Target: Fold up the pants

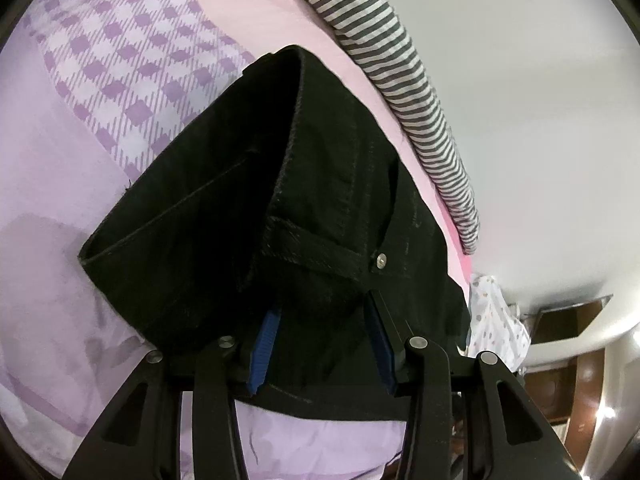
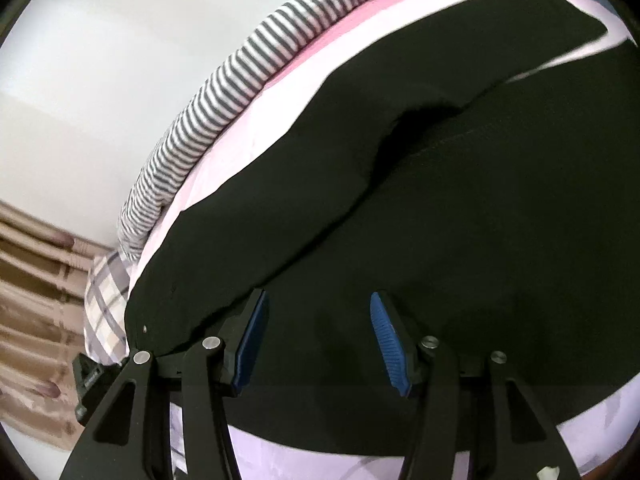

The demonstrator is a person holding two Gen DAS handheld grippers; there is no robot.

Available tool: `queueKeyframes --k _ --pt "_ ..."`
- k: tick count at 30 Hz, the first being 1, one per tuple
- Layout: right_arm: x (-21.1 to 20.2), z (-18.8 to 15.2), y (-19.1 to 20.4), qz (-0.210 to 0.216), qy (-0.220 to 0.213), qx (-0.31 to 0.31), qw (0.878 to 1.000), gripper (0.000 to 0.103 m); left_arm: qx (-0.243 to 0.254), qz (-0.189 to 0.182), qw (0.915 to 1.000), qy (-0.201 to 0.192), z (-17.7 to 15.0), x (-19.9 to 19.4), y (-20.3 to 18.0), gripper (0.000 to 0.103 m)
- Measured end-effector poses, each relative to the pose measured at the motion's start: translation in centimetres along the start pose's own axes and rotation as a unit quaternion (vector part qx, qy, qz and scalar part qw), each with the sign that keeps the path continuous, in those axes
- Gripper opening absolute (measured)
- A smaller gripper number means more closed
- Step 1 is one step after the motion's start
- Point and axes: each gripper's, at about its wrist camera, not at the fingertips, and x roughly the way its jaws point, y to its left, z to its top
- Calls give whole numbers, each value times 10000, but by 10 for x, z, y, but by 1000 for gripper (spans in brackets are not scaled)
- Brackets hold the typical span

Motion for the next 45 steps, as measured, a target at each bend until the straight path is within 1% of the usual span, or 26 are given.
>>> queueKeyframes --k 3,7,10,11,12,14,17,19,20,21,22,23,26,28,33,38,43,45 --pt "7 7 -6 58 -86 167 9998 51 -114 9 9999 -17 4 5 2 44" --pt "15 27 -11 170 -321 384 9986 50 -190 11 9998 -72 10 7 4 44" --pt "21 44 -16 202 -460 570 9971 44 -168 42 9998 -125 14 8 4 43" --pt "22 48 -17 219 -505 620 9966 43 -165 53 9998 -132 16 9 3 42" --pt "24 54 -20 239 -553 691 9958 41 -161 62 9997 -146 18 9 4 38" --pt "23 62 -24 302 -629 804 9943 40 -150 79 9997 -164 20 8 5 34" --pt "20 75 -32 129 -796 821 9934 38 -87 134 9997 -176 23 9 4 29" --pt "20 82 -38 125 -805 901 9926 27 -62 188 9997 -162 25 9 2 27" --pt "21 84 -41 110 -793 939 9924 17 -41 215 9997 -148 27 9 2 25" --pt "20 86 -43 166 -801 965 9920 11 -3 243 9996 -132 28 8 0 24" --pt "19 87 -43 177 -806 961 9919 10 42 273 9995 -119 30 8 -1 24" --pt "15 87 -39 105 -824 868 9928 6 74 293 9995 -110 31 7 -3 23" --pt "4 84 -24 -100 -922 594 9939 6 220 357 9991 -86 40 4 -9 22" --pt "-7 80 -15 -221 -985 419 9940 6 427 424 9982 -46 48 -1 -15 21" --pt "-40 58 3 -382 -1076 87 9934 6 895 568 9940 264 58 -9 -25 20" --pt "-60 31 10 -486 -1001 -46 9938 5 1366 877 9846 654 54 -12 -23 20" --pt "-67 4 5 -627 -839 -56 9945 5 1658 1129 9750 960 41 -14 -13 20" --pt "-69 -6 0 -658 -773 -14 9948 5 1769 1213 9715 1012 35 -12 -12 20"
